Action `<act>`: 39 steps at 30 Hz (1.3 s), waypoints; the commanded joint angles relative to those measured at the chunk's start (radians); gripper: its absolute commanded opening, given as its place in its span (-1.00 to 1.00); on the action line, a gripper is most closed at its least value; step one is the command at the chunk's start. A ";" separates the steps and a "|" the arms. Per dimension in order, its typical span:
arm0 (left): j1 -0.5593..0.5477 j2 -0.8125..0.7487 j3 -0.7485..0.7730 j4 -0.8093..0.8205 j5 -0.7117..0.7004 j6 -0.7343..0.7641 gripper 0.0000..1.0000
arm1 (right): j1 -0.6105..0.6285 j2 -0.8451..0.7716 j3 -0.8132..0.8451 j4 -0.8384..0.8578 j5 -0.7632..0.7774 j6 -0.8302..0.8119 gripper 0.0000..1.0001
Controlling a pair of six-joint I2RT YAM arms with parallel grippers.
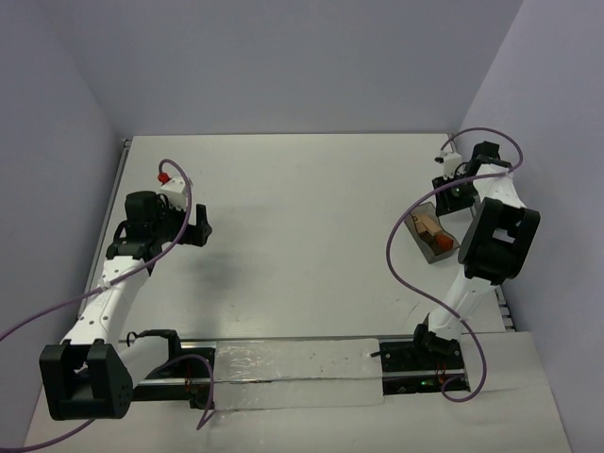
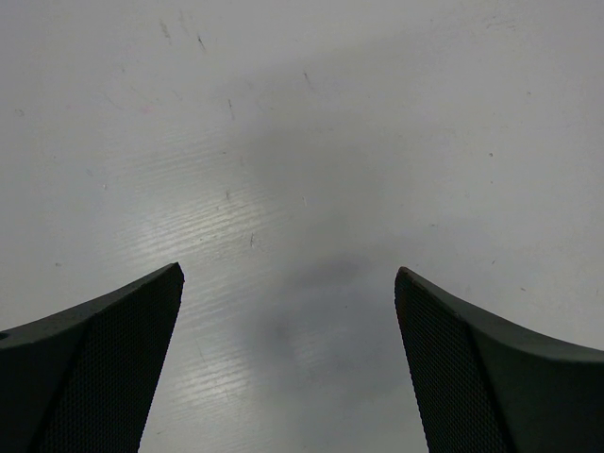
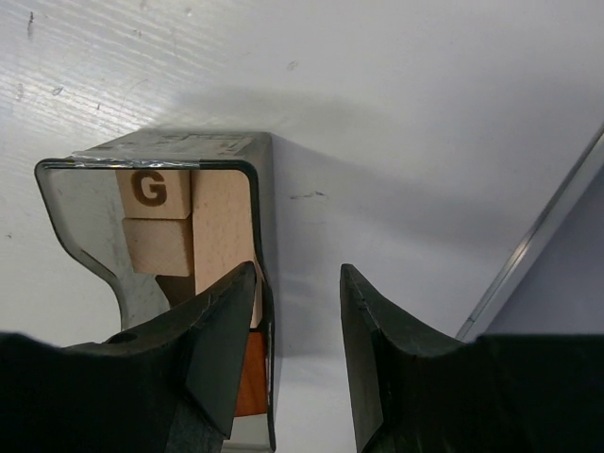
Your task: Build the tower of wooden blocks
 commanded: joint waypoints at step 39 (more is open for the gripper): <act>0.003 0.033 0.014 0.026 0.033 0.019 0.98 | -0.053 -0.017 -0.074 -0.074 -0.035 -0.143 -0.12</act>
